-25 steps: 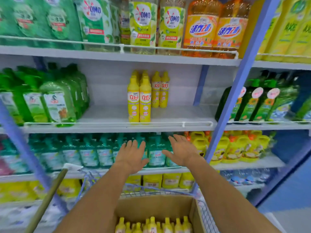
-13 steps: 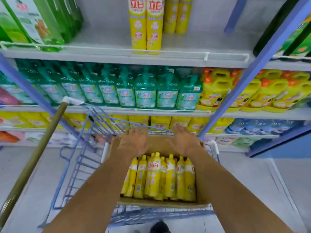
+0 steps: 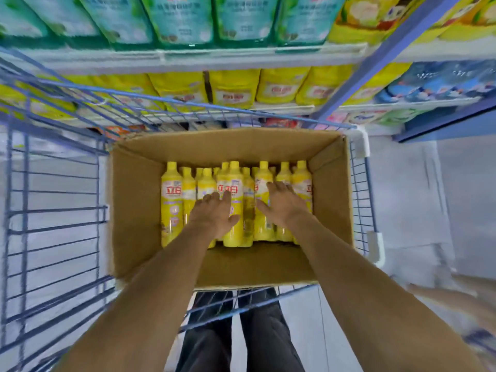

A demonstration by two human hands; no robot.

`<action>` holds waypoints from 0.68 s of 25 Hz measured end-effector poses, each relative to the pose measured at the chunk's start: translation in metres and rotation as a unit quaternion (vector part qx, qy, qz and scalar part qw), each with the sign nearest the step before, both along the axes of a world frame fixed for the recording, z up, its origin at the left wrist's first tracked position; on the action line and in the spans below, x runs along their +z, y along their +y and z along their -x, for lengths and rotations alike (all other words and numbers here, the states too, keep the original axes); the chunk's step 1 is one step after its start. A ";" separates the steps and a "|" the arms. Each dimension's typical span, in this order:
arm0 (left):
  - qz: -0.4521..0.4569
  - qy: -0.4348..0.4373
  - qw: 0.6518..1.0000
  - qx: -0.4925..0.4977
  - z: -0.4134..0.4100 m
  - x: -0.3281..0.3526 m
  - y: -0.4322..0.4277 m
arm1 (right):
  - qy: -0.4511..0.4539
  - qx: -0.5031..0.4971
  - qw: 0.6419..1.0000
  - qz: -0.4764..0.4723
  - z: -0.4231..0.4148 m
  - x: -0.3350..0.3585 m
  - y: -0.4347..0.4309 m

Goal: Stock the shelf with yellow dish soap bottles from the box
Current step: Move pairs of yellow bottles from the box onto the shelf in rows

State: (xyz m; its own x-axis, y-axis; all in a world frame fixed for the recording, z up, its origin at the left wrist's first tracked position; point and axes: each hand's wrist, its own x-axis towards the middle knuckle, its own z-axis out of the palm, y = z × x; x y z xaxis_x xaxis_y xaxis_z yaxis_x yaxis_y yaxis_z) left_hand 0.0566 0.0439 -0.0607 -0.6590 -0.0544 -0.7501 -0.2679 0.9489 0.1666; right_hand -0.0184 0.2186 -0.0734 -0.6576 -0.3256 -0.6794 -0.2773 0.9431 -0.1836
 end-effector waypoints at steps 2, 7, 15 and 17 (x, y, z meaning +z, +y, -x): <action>-0.020 0.013 0.999 0.025 0.021 -0.016 -0.009 | 0.022 -0.024 0.999 0.017 0.019 -0.015 -0.005; -0.083 0.046 0.988 0.119 0.070 -0.053 -0.014 | 0.033 -0.101 0.993 0.055 0.058 -0.067 -0.020; -0.104 0.112 0.943 0.296 0.069 -0.104 -0.001 | 0.037 -0.161 0.983 0.075 0.059 -0.131 -0.025; -0.123 0.095 0.931 0.332 0.070 -0.106 -0.006 | 0.038 -0.190 0.978 0.081 0.061 -0.134 -0.025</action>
